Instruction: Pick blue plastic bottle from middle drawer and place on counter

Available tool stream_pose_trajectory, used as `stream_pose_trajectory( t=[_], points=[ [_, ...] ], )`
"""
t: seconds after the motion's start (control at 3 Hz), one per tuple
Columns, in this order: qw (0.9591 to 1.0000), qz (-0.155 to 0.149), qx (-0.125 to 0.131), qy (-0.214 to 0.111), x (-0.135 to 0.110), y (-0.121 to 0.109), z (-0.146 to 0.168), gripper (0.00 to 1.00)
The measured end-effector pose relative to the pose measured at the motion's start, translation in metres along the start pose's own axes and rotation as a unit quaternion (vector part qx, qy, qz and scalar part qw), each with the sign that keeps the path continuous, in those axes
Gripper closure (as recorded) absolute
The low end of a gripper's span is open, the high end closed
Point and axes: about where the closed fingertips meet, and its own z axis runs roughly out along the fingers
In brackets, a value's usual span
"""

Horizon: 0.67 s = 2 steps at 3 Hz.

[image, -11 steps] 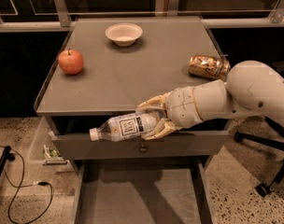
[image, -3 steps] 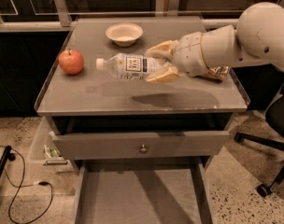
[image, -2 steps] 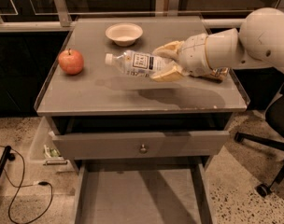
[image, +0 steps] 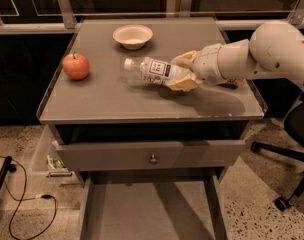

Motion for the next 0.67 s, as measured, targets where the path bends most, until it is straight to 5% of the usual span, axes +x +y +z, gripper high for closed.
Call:
stream_pose_trajectory(
  t=[0.33,0.67],
  points=[
    [0.9998,0.007,0.002,0.019,0.0119,-0.0010,0.0092,1.00],
    [0.9998,0.008,0.002,0.020,0.0124,-0.0011,0.0094,0.82]
  ],
)
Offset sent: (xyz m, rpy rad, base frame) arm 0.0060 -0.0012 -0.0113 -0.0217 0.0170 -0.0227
